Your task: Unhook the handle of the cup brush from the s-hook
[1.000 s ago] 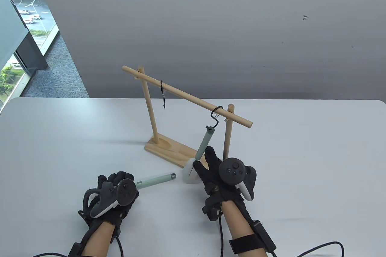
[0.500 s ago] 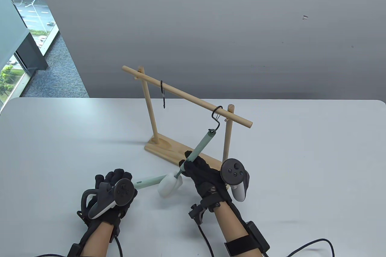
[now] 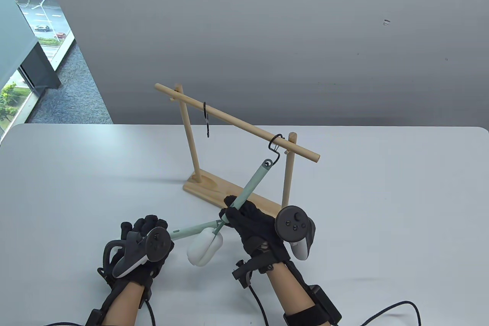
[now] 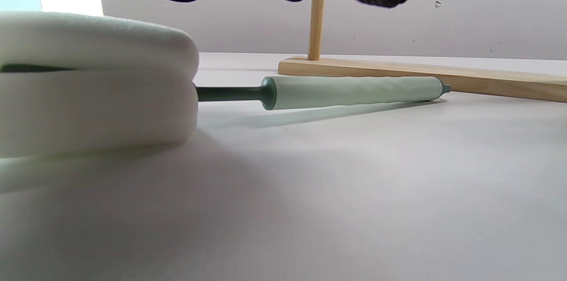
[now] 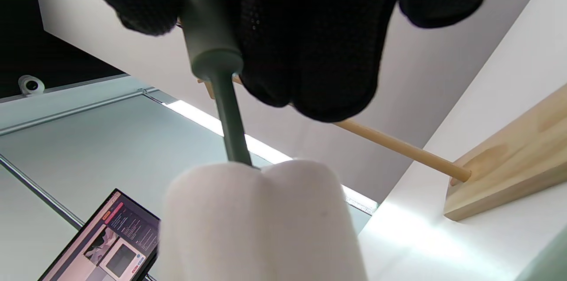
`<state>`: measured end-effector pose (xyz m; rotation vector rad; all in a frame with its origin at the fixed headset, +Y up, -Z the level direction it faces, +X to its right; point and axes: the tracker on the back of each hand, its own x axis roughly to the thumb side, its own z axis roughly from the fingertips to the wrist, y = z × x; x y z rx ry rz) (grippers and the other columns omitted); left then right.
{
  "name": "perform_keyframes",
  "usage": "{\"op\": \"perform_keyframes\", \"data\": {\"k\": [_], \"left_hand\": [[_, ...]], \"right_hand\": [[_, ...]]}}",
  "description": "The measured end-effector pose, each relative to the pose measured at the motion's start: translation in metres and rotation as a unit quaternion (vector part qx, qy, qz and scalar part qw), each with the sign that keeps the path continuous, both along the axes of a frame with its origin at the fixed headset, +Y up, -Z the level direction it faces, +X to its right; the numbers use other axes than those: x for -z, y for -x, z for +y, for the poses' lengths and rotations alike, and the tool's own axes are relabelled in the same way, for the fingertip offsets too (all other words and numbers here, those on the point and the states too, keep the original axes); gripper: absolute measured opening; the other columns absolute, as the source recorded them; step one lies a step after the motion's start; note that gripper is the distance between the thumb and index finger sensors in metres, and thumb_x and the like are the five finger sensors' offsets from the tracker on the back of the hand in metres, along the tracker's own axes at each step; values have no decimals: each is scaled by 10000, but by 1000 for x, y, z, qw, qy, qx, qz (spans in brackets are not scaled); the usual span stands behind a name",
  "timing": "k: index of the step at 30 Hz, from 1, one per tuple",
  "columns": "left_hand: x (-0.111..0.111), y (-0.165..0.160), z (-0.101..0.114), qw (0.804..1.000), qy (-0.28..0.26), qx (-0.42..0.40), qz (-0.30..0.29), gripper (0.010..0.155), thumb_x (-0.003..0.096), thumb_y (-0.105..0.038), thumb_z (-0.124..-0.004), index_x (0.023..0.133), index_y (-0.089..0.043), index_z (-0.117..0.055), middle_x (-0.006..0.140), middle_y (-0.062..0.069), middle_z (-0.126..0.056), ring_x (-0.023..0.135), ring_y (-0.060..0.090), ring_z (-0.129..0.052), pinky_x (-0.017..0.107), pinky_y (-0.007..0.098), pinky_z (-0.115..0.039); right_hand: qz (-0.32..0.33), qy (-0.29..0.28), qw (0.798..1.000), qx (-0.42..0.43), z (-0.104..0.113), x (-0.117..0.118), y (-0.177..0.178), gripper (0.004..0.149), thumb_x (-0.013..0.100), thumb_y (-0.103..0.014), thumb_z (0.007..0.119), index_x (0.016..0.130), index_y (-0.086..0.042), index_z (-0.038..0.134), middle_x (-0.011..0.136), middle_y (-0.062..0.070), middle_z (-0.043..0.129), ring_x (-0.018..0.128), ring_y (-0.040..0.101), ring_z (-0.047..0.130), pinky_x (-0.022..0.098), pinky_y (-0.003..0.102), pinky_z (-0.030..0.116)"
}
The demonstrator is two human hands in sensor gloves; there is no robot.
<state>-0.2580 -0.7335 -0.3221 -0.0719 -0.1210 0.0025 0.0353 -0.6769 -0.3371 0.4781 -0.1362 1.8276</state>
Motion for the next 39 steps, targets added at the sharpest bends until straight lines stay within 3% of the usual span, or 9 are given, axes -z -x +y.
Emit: {"op": "perform_keyframes", "data": {"k": [5, 9, 12, 16, 21, 26, 29, 36, 39], "left_hand": [[0, 0, 0, 1000, 0, 1, -1, 634, 438, -461, -723, 986, -156, -627, 1094, 205, -596, 990, 486, -678, 702, 661, -418], [-2, 2, 2, 1000, -6, 8, 1, 635, 438, -460, -723, 987, -155, -626, 1094, 205, -596, 992, 488, -675, 703, 662, -416], [-1, 5, 2, 1000, -8, 9, 4, 636, 438, -462, -723, 986, -155, -627, 1094, 205, -597, 992, 485, -677, 702, 662, -417], [-1, 5, 1, 1000, -1, 3, 4, 637, 438, -463, -722, 987, -155, -627, 1093, 206, -598, 992, 490, -673, 702, 662, -418], [-1, 0, -1, 1000, 2, 9, -5, 640, 439, -466, -721, 989, -154, -624, 1095, 208, -595, 993, 490, -672, 702, 663, -416], [-1, -4, -4, 1000, 10, 19, -11, 642, 439, -470, -717, 991, -156, -621, 1096, 205, -593, 996, 490, -669, 702, 663, -415], [-1, -4, -4, 1000, 12, 18, -13, 645, 440, -471, -717, 993, -155, -616, 1098, 205, -590, 1000, 492, -660, 703, 664, -411], [-2, -7, -6, 999, 18, 23, -18, 649, 440, -473, -714, 996, -154, -610, 1101, 206, -584, 1004, 496, -649, 702, 667, -404], [-2, -8, -6, 999, 19, 28, -19, 653, 440, -473, -714, 999, -154, -603, 1103, 207, -577, 1012, 499, -633, 703, 668, -399]], "right_hand": [[-5, -32, 999, -38, 14, -7, 1, 565, 521, -443, 699, 880, -7, 712, 675, 137, 931, 555, 329, 990, 548, 636, 601], [-21, -101, 988, -116, 30, -16, -4, 562, 497, -403, 742, 875, 12, 730, 695, 192, 922, 586, 402, 966, 553, 672, 564], [-52, -166, 956, -235, 40, -28, -15, 558, 488, -387, 754, 888, 0, 722, 730, 200, 907, 628, 427, 943, 567, 687, 538], [-81, -200, 891, -400, 30, -47, -33, 556, 476, -374, 772, 899, -17, 722, 763, 205, 895, 674, 449, 916, 592, 698, 501], [-86, -127, 871, -467, -1, -54, -62, 554, 468, -329, 799, 899, 12, 733, 770, 254, 882, 687, 500, 885, 608, 717, 453], [-115, -33, 815, -567, -17, -44, -78, 555, 471, -308, 800, 920, 6, 709, 802, 263, 857, 726, 514, 851, 633, 721, 407], [-113, -14, 819, -563, -26, -39, -80, 556, 470, -293, 804, 930, 1, 700, 830, 273, 829, 756, 531, 819, 637, 726, 381], [-97, 44, 794, -598, -48, -30, -80, 551, 471, -280, 807, 942, -19, 688, 879, 273, 793, 823, 540, 765, 651, 732, 341], [-85, 84, 804, -583, -57, -25, -87, 550, 469, -281, 810, 940, -22, 690, 878, 267, 796, 823, 536, 767, 651, 729, 347]]}}
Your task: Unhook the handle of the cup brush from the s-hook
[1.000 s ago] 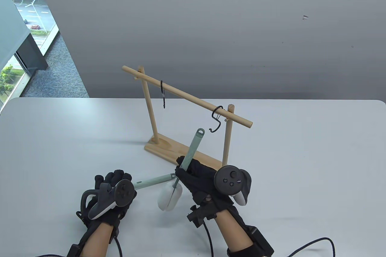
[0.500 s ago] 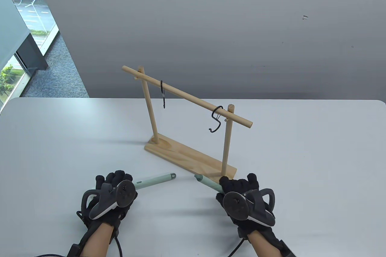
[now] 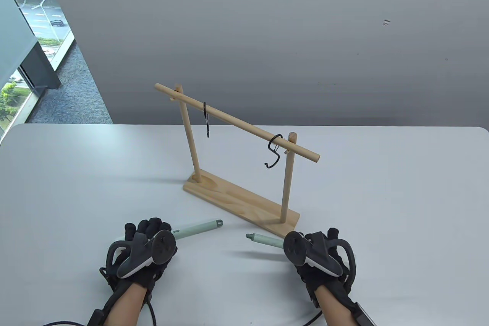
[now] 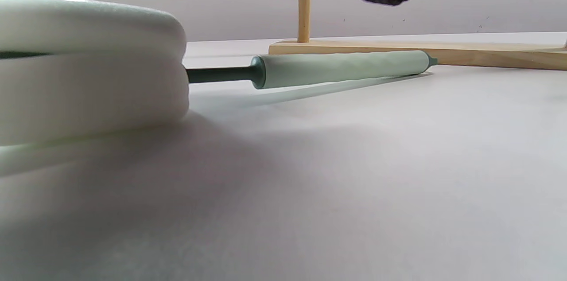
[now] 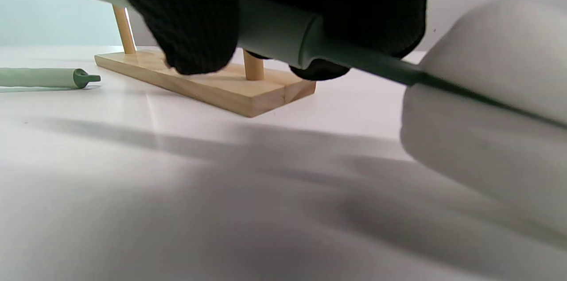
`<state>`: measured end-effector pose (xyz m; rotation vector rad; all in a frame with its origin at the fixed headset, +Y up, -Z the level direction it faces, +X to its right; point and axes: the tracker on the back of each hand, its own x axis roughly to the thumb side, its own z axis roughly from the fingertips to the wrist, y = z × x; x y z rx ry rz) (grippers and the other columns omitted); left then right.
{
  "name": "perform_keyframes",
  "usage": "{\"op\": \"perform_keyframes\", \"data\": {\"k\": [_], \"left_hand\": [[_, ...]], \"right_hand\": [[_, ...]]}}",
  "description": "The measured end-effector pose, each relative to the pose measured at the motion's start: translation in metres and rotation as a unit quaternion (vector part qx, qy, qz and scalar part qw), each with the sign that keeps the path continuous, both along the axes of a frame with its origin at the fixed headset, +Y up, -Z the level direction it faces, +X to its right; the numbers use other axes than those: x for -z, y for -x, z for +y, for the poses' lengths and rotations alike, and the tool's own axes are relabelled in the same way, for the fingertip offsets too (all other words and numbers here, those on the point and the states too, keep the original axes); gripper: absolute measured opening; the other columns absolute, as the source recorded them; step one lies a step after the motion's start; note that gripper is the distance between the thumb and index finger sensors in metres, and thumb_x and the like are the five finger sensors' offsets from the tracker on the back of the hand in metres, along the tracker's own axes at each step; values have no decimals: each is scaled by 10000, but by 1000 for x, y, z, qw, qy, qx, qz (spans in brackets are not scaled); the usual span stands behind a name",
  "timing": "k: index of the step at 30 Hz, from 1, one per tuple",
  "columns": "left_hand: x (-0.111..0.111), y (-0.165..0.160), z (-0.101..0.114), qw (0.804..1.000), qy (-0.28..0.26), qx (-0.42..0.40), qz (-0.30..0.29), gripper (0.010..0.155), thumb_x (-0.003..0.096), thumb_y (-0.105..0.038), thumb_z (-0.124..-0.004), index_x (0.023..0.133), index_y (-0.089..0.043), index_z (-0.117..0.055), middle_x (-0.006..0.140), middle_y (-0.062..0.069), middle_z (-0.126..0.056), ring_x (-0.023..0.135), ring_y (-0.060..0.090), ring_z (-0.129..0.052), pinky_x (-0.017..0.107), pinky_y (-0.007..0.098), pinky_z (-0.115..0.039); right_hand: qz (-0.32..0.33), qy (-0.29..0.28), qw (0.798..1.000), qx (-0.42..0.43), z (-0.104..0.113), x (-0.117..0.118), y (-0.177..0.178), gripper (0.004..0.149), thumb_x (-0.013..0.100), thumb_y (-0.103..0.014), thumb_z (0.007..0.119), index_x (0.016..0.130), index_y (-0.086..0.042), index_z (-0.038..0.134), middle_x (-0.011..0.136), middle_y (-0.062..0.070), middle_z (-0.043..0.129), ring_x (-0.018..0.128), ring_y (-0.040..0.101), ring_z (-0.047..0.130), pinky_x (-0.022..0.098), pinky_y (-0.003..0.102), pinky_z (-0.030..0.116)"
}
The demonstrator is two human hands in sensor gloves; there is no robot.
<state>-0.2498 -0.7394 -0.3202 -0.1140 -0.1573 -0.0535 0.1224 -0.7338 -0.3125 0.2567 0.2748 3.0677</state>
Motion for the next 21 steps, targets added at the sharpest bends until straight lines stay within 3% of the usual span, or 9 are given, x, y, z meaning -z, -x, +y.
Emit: {"op": "perform_keyframes", "data": {"k": [10, 21], "left_hand": [[0, -4, -1, 1000, 7, 16, -3, 660, 441, -476, -710, 1005, -156, -590, 1108, 206, -566, 1020, 504, -612, 704, 670, -390], [-1, -6, -2, 1000, 13, 22, -5, 665, 442, -479, -708, 1009, -156, -583, 1112, 206, -558, 1024, 508, -602, 704, 671, -386]], "right_hand": [[-52, 71, 996, 6, -18, 9, -18, 544, 471, -230, 820, 949, -12, 678, 903, 282, 764, 853, 548, 724, 660, 733, 311], [-54, 78, 995, -15, -20, 9, -14, 550, 478, -209, 806, 969, -27, 640, 924, 270, 736, 866, 539, 710, 664, 728, 310]]}}
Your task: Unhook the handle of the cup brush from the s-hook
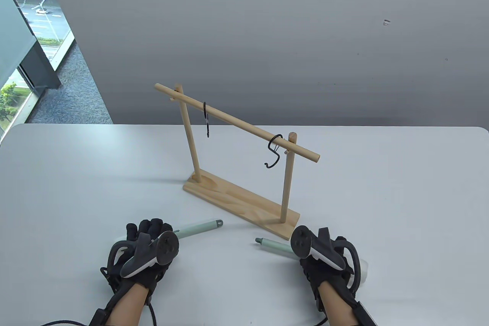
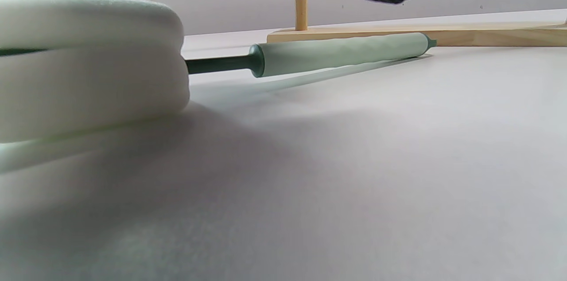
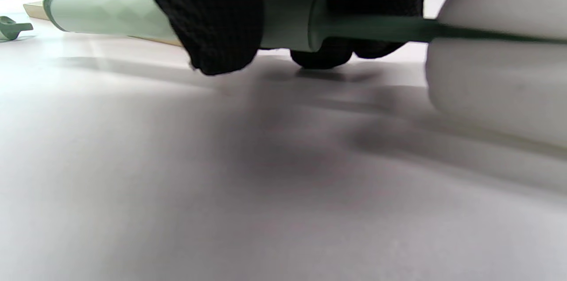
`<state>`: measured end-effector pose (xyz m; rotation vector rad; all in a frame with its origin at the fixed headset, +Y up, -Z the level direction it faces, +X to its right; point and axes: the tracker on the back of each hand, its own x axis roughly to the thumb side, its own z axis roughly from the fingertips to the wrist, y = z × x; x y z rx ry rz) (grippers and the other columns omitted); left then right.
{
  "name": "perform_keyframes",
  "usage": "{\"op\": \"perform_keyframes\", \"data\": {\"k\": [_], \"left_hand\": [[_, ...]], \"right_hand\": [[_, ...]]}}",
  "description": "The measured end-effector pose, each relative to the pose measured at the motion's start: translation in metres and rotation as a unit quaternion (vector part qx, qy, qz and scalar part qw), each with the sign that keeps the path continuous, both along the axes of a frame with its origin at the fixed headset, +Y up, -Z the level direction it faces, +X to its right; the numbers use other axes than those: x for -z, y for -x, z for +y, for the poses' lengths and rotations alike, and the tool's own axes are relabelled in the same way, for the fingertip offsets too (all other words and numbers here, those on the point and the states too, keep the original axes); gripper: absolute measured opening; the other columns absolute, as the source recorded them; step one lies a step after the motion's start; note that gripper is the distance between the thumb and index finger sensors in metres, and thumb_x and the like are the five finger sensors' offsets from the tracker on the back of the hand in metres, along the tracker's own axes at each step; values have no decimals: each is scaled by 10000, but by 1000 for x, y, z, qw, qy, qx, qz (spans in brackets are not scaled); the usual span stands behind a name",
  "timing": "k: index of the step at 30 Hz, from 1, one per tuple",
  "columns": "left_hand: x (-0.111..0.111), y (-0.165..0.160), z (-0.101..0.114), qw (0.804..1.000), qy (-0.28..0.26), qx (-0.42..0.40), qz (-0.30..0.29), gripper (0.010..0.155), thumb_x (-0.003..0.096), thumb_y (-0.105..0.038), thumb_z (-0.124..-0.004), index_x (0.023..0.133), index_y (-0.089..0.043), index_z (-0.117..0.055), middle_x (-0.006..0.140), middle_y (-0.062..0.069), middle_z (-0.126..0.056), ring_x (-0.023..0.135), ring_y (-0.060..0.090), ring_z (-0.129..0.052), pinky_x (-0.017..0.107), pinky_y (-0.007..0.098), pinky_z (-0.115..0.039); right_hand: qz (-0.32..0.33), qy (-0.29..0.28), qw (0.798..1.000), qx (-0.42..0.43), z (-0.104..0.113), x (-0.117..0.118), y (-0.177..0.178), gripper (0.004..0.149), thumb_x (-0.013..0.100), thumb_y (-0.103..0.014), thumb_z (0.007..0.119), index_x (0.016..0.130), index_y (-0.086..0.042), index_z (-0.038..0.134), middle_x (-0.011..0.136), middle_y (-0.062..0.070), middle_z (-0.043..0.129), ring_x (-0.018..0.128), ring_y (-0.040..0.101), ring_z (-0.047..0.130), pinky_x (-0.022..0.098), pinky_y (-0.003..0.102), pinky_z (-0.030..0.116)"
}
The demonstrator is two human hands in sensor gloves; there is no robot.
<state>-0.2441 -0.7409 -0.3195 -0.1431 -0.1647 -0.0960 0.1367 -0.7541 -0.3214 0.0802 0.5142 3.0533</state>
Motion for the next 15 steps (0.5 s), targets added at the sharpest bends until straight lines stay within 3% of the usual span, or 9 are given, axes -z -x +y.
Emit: {"op": "perform_keyframes", "data": {"k": [15], "left_hand": [[-1, -3, 0, 1000, 8, 10, -1, 667, 442, -482, -705, 1011, -156, -579, 1113, 207, -553, 1026, 507, -598, 705, 671, -386]], "right_hand": [[-5, 7, 1000, 12, 0, -1, -3, 539, 485, -192, 775, 978, -28, 632, 943, 273, 718, 880, 541, 701, 659, 723, 331]]}}
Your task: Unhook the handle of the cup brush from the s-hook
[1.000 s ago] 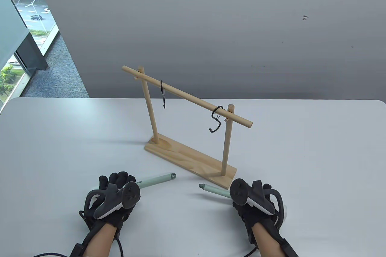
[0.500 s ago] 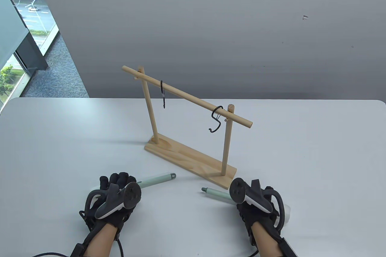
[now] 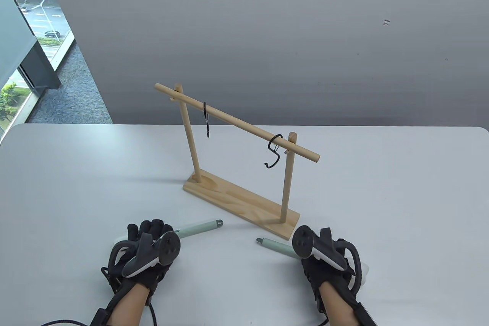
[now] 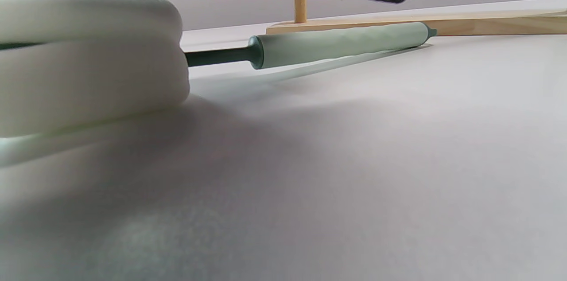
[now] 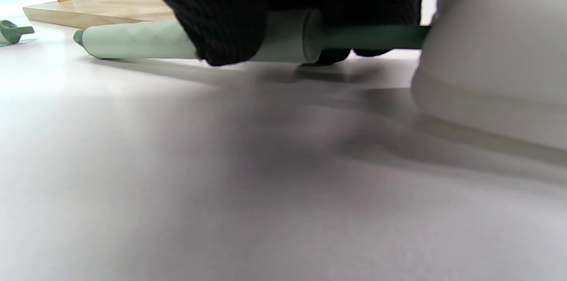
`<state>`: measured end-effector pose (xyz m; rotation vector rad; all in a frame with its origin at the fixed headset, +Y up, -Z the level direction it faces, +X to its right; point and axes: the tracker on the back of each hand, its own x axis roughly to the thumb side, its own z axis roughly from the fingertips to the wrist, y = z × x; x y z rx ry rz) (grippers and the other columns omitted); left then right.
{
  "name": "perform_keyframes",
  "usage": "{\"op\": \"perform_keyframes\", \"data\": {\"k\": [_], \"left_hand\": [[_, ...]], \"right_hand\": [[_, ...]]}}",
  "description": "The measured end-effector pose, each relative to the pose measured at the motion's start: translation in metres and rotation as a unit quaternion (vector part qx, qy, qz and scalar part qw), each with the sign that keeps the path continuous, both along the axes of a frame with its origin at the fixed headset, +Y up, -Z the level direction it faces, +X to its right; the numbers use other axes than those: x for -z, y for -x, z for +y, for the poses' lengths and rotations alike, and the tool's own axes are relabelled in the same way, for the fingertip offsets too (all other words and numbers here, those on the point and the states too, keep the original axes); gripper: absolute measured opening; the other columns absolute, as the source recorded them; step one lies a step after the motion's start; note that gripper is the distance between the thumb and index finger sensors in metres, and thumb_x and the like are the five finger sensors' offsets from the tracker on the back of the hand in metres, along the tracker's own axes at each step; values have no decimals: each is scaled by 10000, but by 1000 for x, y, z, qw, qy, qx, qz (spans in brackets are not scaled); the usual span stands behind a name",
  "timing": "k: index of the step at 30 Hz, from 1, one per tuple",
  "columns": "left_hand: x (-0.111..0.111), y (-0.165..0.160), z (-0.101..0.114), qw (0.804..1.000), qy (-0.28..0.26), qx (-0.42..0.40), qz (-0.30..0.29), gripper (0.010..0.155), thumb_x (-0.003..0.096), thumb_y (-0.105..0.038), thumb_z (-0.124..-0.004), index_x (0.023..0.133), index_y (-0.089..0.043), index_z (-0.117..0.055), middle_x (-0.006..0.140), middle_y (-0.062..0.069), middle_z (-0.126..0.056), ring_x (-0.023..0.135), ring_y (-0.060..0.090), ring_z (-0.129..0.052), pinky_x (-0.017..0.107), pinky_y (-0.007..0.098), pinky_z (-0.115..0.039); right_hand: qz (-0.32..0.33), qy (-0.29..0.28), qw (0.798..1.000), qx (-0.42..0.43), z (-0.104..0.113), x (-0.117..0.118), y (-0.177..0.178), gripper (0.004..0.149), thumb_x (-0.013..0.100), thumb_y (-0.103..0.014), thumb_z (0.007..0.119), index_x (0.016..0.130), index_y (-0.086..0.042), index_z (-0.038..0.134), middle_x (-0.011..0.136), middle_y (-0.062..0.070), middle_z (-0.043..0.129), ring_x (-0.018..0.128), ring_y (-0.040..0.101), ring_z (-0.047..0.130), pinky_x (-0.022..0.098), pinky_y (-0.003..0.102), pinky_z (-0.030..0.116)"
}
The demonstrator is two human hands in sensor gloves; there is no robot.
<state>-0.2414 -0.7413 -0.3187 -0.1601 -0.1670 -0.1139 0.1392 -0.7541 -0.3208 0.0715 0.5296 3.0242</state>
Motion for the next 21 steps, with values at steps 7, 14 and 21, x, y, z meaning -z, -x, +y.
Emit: {"op": "perform_keyframes", "data": {"k": [7, 14, 21], "left_hand": [[0, 0, 3, 1000, 4, -16, 3, 687, 441, -493, -701, 1020, -153, -558, 1122, 218, -521, 1035, 517, -565, 706, 670, -382], [-4, -1, 18, 998, 4, -57, -2, 796, 434, -567, -669, 1064, -148, -424, 1150, 255, -381, 1061, 553, -436, 704, 695, -312], [-10, -14, 20, 996, 24, -56, -63, 939, 428, -656, -614, 1068, -160, -139, 1141, 267, -82, 1080, 560, -145, 686, 723, -153]], "right_hand": [[-3, -35, 999, 29, 13, -4, -5, 514, 489, -182, 749, 971, -34, 647, 937, 271, 733, 875, 541, 710, 654, 723, 335], [-4, -119, 991, 66, 31, -13, -9, 583, 486, -237, 762, 1009, -41, 593, 1046, 299, 550, 976, 572, 531, 648, 743, 237], [43, -167, 982, 75, 34, -21, 2, 790, 478, -443, 739, 1087, -113, 361, 1111, 288, 185, 1045, 540, 140, 598, 763, 48]]}}
